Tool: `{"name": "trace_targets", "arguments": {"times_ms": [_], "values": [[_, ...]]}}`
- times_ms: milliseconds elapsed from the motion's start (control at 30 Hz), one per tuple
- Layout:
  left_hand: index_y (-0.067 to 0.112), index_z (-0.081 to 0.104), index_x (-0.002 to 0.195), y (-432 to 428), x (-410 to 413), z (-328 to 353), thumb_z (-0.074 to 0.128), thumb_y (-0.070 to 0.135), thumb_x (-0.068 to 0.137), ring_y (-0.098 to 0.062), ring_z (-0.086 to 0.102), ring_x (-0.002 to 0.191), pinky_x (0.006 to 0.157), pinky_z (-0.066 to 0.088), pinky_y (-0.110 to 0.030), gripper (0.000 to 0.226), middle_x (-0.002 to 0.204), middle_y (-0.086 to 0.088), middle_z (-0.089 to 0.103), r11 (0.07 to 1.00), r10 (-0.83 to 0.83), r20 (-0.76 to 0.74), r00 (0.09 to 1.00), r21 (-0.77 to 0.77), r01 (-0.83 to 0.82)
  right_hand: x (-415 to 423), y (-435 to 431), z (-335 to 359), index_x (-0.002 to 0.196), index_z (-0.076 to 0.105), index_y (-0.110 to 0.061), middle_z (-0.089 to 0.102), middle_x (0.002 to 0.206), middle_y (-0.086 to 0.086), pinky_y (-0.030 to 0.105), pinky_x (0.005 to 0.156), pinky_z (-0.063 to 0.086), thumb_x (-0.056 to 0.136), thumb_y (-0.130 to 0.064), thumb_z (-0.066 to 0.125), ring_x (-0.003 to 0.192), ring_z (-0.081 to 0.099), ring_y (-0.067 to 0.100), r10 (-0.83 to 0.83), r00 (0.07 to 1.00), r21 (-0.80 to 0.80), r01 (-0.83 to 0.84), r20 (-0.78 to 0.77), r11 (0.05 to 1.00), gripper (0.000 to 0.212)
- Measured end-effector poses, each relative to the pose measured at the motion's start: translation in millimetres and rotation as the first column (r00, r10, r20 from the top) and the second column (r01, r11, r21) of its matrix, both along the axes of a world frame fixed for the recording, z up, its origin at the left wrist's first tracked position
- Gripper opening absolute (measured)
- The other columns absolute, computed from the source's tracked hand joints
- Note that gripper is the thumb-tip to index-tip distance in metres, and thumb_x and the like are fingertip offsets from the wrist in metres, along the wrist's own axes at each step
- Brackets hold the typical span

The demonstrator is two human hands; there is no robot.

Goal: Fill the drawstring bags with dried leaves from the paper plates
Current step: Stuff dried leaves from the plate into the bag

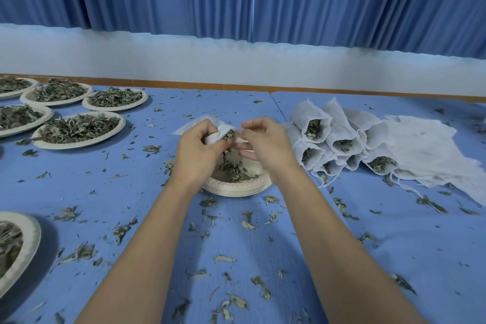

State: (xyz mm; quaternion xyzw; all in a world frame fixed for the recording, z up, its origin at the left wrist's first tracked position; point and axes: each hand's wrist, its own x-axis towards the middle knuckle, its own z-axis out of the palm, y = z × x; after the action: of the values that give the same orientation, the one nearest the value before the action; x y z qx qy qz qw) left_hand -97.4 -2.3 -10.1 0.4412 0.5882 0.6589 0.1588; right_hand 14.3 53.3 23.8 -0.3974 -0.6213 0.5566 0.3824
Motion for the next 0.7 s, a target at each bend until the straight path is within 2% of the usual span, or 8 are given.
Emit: {"name": "trace_targets", "arguments": {"times_ms": [33, 100, 167, 233, 367, 467, 600, 700], "values": [[0.018, 0.039, 0.059, -0.5, -0.1, 0.7, 0.075, 0.010, 0.079, -0.009, 0.033, 0.050, 0.045, 0.031, -0.018, 0.042, 0.053, 0.008, 0.037, 1.000, -0.014, 0.007, 1.000, -0.008, 0.014, 0.4, 0.3, -2.3, 0.099, 0.063, -0.013, 0.063, 0.097, 0.001, 0.046, 0.088, 0.054, 0.089, -0.011, 0.062, 0.085, 0.066, 0.023, -0.016, 0.997, 0.100, 0.008, 0.079, 0.995, 0.010], [0.017, 0.038, 0.059, -1.1, 0.3, 2.0, 0.076, 0.010, 0.078, -0.005, 0.033, 0.047, 0.043, 0.032, -0.016, 0.043, 0.048, 0.014, 0.036, 0.999, -0.039, 0.019, 0.999, -0.015, 0.039, 1.3, 0.1, -5.1, 0.090, 0.069, -0.017, 0.065, 0.086, -0.006, 0.037, 0.085, 0.053, 0.087, -0.017, 0.066, 0.083, 0.063, 0.015, -0.058, 0.981, 0.256, 0.009, 0.185, 0.967, 0.004], [0.017, 0.038, 0.058, -2.2, 0.9, 3.3, 0.076, 0.010, 0.078, -0.004, 0.032, 0.045, 0.043, 0.031, -0.015, 0.044, 0.047, 0.015, 0.036, 0.999, -0.046, 0.026, 0.999, -0.014, 0.047, 0.8, 0.9, -8.3, 0.089, 0.073, -0.016, 0.069, 0.084, -0.003, 0.024, 0.072, 0.048, 0.088, -0.019, 0.065, 0.075, 0.059, 0.009, -0.115, 0.966, 0.359, 0.025, 0.231, 0.933, 0.008], [0.018, 0.038, 0.057, -2.1, 0.5, 4.5, 0.075, 0.010, 0.078, -0.006, 0.034, 0.047, 0.045, 0.032, -0.018, 0.044, 0.049, 0.012, 0.039, 1.000, -0.005, 0.033, 0.999, -0.022, 0.006, -1.0, 0.7, -9.4, 0.090, 0.074, -0.015, 0.071, 0.086, -0.001, 0.021, 0.066, 0.041, 0.089, -0.020, 0.063, 0.075, 0.058, 0.009, -0.162, 0.957, 0.418, 0.048, 0.241, 0.907, 0.012], [0.019, 0.039, 0.053, 3.2, -2.3, 9.4, 0.062, 0.000, 0.079, -0.004, 0.036, 0.039, 0.039, 0.028, -0.016, 0.039, 0.042, 0.010, 0.044, 0.959, 0.273, -0.047, 0.961, -0.065, -0.275, -5.0, -3.8, -7.6, 0.087, 0.073, -0.015, 0.069, 0.080, -0.004, 0.028, 0.070, 0.048, 0.088, -0.020, 0.064, 0.079, 0.063, 0.014, -0.206, 0.946, 0.473, 0.067, 0.250, 0.879, 0.011], [0.018, 0.038, 0.054, 9.7, -3.9, 13.1, 0.055, 0.000, 0.080, -0.011, 0.033, 0.046, 0.042, 0.024, -0.028, 0.037, 0.050, 0.002, 0.040, 0.875, 0.443, -0.159, 0.882, -0.137, -0.464, -6.3, -5.8, -6.9, 0.085, 0.072, -0.017, 0.067, 0.077, -0.006, 0.030, 0.072, 0.050, 0.087, -0.020, 0.064, 0.079, 0.063, 0.015, -0.213, 0.934, 0.505, 0.041, 0.287, 0.862, 0.009], [0.019, 0.038, 0.055, 18.6, -5.4, 21.4, 0.049, -0.004, 0.082, -0.014, 0.032, 0.050, 0.044, 0.019, -0.028, 0.036, 0.054, 0.001, 0.039, 0.803, 0.506, -0.221, 0.833, -0.230, -0.549, -5.7, -6.0, -6.9, 0.085, 0.072, -0.019, 0.066, 0.075, -0.007, 0.032, 0.073, 0.050, 0.087, -0.022, 0.064, 0.079, 0.062, 0.015, -0.202, 0.929, 0.496, 0.023, 0.311, 0.868, 0.009], [0.018, 0.037, 0.055, 20.4, -6.5, 24.7, 0.051, -0.004, 0.081, -0.012, 0.032, 0.049, 0.043, 0.021, -0.027, 0.037, 0.054, 0.000, 0.038, 0.824, 0.452, -0.266, 0.852, -0.241, -0.513, -4.3, -5.1, -6.4, 0.084, 0.071, -0.019, 0.067, 0.076, -0.006, 0.033, 0.073, 0.050, 0.087, -0.022, 0.064, 0.080, 0.063, 0.017, -0.203, 0.938, 0.465, 0.051, 0.283, 0.884, 0.008]]}}
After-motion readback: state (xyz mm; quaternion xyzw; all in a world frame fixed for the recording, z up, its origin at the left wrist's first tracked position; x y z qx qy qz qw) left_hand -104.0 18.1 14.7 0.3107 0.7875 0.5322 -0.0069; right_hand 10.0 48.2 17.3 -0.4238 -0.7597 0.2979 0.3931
